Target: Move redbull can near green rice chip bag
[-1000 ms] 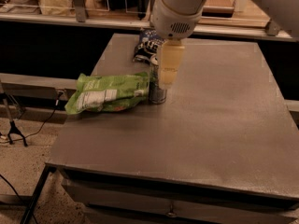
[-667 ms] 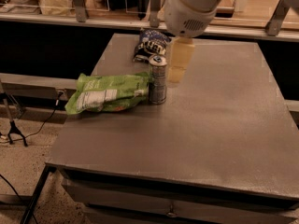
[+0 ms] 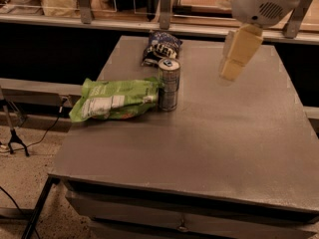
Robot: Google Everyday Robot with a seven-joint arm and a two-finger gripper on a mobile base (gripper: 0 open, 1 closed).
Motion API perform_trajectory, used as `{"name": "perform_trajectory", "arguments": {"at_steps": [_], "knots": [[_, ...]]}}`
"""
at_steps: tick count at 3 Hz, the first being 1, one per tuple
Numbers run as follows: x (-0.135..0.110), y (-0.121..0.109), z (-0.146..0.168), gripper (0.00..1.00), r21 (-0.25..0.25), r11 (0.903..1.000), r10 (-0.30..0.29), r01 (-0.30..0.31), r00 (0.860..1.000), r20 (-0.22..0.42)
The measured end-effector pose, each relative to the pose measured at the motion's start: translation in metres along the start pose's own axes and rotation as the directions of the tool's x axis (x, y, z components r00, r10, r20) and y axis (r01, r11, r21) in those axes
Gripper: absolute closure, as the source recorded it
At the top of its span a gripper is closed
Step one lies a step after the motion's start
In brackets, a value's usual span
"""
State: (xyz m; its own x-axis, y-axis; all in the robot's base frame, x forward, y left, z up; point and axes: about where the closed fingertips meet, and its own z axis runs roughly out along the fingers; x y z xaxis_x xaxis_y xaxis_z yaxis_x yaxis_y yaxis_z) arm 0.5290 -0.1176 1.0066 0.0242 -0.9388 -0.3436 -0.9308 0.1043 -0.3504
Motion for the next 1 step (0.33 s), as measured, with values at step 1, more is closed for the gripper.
{"name": "perform_trajectory", "arguments": {"at_steps": [1], "knots": [[0.0007,0.0003,-0.0009,0.00,0.000,1.0000,0.008,-0.008,1.000,-0.002]]}}
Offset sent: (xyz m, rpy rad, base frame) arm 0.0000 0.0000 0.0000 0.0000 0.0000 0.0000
